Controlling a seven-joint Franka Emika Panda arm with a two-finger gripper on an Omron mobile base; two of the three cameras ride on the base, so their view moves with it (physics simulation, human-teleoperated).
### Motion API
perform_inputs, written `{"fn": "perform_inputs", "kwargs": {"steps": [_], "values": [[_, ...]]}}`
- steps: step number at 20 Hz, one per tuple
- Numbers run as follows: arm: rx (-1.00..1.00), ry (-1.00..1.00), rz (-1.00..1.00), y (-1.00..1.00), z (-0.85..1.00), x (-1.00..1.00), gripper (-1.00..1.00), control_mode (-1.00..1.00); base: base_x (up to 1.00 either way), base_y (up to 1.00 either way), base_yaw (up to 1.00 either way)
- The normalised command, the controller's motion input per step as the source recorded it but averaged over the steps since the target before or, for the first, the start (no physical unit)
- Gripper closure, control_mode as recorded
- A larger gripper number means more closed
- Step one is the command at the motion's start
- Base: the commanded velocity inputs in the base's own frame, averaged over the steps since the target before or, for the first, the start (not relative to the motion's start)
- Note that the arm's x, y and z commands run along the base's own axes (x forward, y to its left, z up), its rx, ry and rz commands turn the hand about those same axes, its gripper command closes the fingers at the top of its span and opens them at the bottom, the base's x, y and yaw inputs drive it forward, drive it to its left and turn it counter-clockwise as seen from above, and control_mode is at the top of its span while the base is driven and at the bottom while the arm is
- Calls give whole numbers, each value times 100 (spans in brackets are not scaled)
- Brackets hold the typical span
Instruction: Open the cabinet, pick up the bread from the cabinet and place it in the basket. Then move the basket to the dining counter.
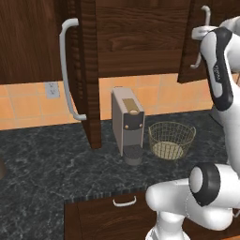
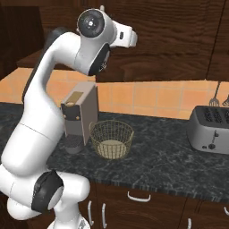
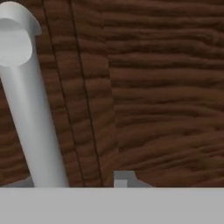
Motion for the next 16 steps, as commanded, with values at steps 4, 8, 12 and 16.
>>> {"fn": "perform_inputs", "kwargs": {"steps": [4,8,12,16], "values": [[0,-1,11,-93,0,-100,100,-100,0,0,0],[0,-2,10,-100,0,-100,100,-100,0,0,0],[0,-6,4,-99,-5,-100,100,-100,0,0,0],[0,0,2,-100,0,-100,100,-100,0,0,0]]}}
